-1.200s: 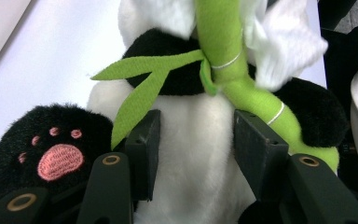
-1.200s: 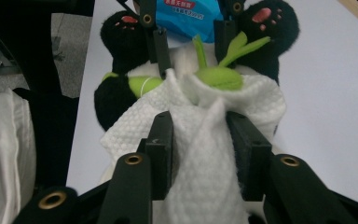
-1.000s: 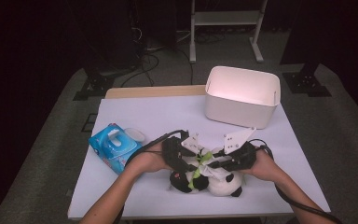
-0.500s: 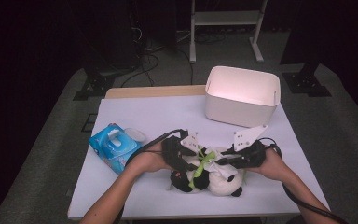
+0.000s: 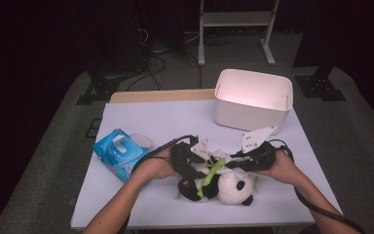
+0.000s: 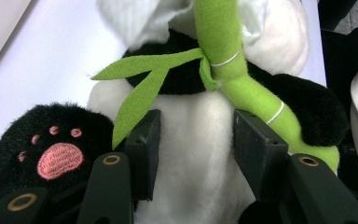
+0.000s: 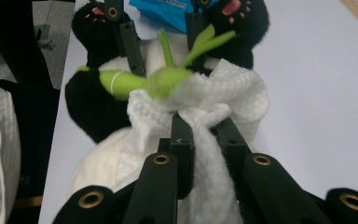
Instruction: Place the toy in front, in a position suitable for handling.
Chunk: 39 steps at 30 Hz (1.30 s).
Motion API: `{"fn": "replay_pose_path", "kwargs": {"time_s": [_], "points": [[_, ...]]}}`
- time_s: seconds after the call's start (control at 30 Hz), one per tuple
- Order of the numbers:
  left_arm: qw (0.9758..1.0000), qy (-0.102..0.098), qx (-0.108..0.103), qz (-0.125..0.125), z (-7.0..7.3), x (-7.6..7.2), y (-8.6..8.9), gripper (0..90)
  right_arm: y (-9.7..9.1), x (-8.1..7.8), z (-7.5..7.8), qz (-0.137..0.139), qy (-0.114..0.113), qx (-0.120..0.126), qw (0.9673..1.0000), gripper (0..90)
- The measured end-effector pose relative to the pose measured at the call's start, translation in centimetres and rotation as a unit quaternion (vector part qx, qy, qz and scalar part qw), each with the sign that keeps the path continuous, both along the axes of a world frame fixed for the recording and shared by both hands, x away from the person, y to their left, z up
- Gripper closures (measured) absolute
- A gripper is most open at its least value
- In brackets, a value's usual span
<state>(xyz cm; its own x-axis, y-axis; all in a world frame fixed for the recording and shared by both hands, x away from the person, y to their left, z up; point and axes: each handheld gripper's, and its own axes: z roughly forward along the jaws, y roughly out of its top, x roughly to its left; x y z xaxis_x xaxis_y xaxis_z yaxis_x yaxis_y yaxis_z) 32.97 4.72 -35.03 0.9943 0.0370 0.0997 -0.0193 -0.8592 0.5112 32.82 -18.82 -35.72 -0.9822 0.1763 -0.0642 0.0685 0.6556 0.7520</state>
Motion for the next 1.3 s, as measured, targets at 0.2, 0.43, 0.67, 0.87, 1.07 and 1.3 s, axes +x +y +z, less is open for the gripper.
{"fn": "replay_pose_path", "kwargs": {"time_s": [0.2, 0.43, 0.67, 0.87, 1.07, 1.3], "points": [[1.0, 0.002, -0.007, 0.005, -0.1, 0.0, 0.2, 52.0, 0.9, 0.5, -0.2, 0.009, 0.004, -0.01, 0.9999, 79.9], [0.9999, 0.004, -0.007, 0.007, -0.1, 0.2, 0.2, 52.1, -2.3, 0.7, -0.5, -0.03, 0.01, 0.003, 0.9995, 79.9], [0.9999, 0.007, -0.006, 0.011, -0.2, 0.4, 0.1, 52.1, -6.3, 0.7, -3.0, -0.077, 0.046, 0.018, 0.9958, 79.8], [0.9999, 0.01, -0.006, 0.01, -0.2, 0.5, 0.1, 52.1, -8.5, 0.0, -4.8, -0.097, 0.065, 0.032, 0.9927, 79.8], [0.9999, 0.01, -0.004, 0.01, -0.2, 0.6, 0.1, 52.0, -9.1, -1.2, -5.3, -0.096, 0.069, 0.036, 0.9923, 79.8], [0.9999, 0.012, -0.001, 0.012, -0.2, 0.8, 0.1, 52.0, -8.2, -2.3, -4.3, -0.074, 0.056, 0.041, 0.9949, 79.7]]}}
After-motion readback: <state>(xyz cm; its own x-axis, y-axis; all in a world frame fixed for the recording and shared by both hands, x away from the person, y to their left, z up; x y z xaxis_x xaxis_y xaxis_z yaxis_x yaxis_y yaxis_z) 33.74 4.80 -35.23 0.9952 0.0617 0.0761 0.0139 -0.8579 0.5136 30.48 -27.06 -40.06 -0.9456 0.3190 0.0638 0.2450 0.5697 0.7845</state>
